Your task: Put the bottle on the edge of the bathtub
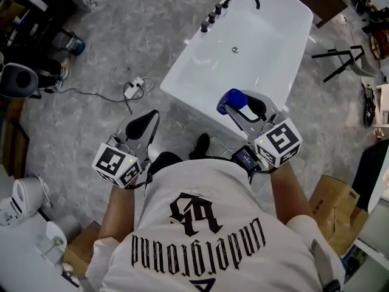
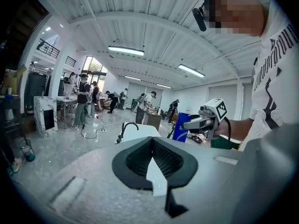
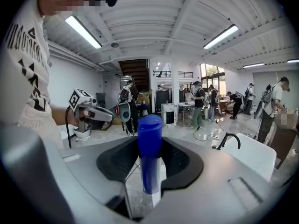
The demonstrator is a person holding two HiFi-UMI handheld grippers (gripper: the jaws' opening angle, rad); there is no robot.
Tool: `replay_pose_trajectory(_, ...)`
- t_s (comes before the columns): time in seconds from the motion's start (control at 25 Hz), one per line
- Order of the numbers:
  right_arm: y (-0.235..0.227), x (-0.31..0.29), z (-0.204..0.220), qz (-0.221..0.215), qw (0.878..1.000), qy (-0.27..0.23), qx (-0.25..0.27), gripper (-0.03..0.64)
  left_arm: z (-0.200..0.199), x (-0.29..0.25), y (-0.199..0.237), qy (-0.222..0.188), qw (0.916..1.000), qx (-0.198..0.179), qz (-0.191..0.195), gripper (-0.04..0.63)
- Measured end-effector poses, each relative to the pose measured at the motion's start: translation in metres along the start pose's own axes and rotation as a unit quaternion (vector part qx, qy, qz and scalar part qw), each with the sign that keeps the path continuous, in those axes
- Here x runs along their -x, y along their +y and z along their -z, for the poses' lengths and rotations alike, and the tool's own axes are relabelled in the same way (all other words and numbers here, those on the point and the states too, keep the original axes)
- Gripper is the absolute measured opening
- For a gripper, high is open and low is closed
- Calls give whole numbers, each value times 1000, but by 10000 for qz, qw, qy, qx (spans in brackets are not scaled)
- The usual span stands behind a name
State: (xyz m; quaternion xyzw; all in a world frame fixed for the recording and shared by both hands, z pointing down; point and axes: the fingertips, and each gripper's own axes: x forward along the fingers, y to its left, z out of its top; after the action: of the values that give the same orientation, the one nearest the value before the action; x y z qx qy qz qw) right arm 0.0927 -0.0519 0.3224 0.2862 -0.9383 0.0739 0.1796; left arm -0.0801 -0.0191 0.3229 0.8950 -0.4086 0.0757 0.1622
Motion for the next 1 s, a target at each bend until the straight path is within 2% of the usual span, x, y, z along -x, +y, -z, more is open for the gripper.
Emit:
replay_pose_trajectory(0.12, -22, -7, -1, -30, 9997, 59, 215, 150, -6, -24, 2, -11, 10000, -3, -19, 6)
replay_pose_trajectory(0.28, -43, -17, 6, -15, 9998, 96, 165, 150, -8, -49, 1, 51, 9998, -77, 154, 6)
replay_pose_trajectory(0.68, -90, -50, 8, 175, 9996, 224, -53, 151, -22, -109, 45, 79, 9991, -82, 409, 6)
replay_pose_trajectory(1.0, -131, -102, 10, 274, 9981, 494, -239, 150, -31, -163, 96, 256, 9972, -186, 682, 6)
